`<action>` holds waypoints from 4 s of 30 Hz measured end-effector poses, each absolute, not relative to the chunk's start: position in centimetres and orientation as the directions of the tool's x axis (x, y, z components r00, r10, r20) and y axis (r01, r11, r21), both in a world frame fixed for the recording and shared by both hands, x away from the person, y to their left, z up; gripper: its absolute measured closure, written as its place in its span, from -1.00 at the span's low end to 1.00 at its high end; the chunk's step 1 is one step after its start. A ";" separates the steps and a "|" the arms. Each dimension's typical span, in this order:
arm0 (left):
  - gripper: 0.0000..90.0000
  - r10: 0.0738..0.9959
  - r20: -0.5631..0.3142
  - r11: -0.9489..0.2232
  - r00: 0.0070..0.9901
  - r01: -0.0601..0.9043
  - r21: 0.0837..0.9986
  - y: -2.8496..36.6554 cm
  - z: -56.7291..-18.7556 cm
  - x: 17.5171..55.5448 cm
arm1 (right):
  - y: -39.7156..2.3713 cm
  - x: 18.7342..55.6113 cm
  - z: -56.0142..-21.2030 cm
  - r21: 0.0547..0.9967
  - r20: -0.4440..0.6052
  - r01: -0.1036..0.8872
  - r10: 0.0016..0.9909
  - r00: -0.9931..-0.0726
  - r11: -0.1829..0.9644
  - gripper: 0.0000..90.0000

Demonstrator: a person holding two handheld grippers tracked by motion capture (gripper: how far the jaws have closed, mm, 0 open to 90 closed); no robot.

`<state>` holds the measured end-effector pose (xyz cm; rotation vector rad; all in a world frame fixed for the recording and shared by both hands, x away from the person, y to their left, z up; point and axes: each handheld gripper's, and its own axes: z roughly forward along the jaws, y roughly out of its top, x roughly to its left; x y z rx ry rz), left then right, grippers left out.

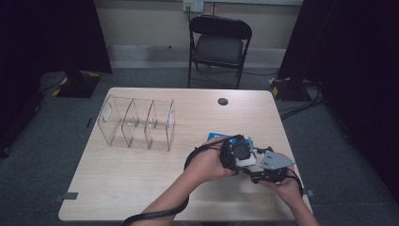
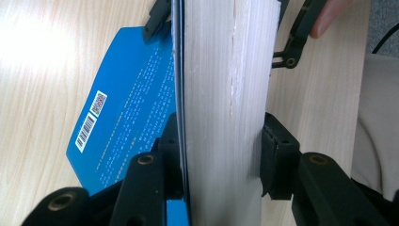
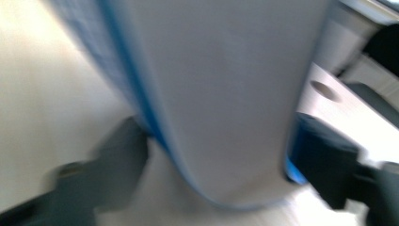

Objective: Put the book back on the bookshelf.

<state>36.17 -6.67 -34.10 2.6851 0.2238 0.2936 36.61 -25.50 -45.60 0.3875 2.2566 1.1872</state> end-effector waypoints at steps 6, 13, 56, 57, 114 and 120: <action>0.32 0.181 0.162 -0.901 0.970 0.098 0.422 -6.6 -34.1 36.3 | -25.2 36.7 -45.5 0.821 -0.358 -0.058 0.434 -0.827 0.568 -0.24; 0.25 0.153 0.134 -0.897 0.979 0.081 0.434 -5.9 -33.9 36.7 | -24.6 36.7 -44.6 0.790 -0.341 -0.057 0.361 -0.868 0.610 0.03; -0.53 0.401 -0.026 -0.761 0.916 0.349 0.546 5.1 -35.6 39.1 | -31.1 39.5 -38.5 0.866 0.159 0.382 0.548 -0.822 0.322 0.34; -0.53 0.401 -0.035 -0.763 0.915 0.355 0.540 5.0 -36.3 39.0 | -31.0 39.2 -38.4 0.870 0.130 0.366 0.562 -0.817 0.331 0.34; -0.41 0.387 -0.158 -0.784 0.908 0.414 0.462 4.9 -42.8 37.6 | -27.8 39.9 -31.9 0.741 0.041 0.479 0.680 -0.732 0.471 0.25; -0.42 0.377 -0.148 -0.797 0.914 0.402 0.451 5.0 -42.6 37.8 | -27.6 39.8 -31.7 0.728 0.018 0.462 0.659 -0.752 0.507 0.35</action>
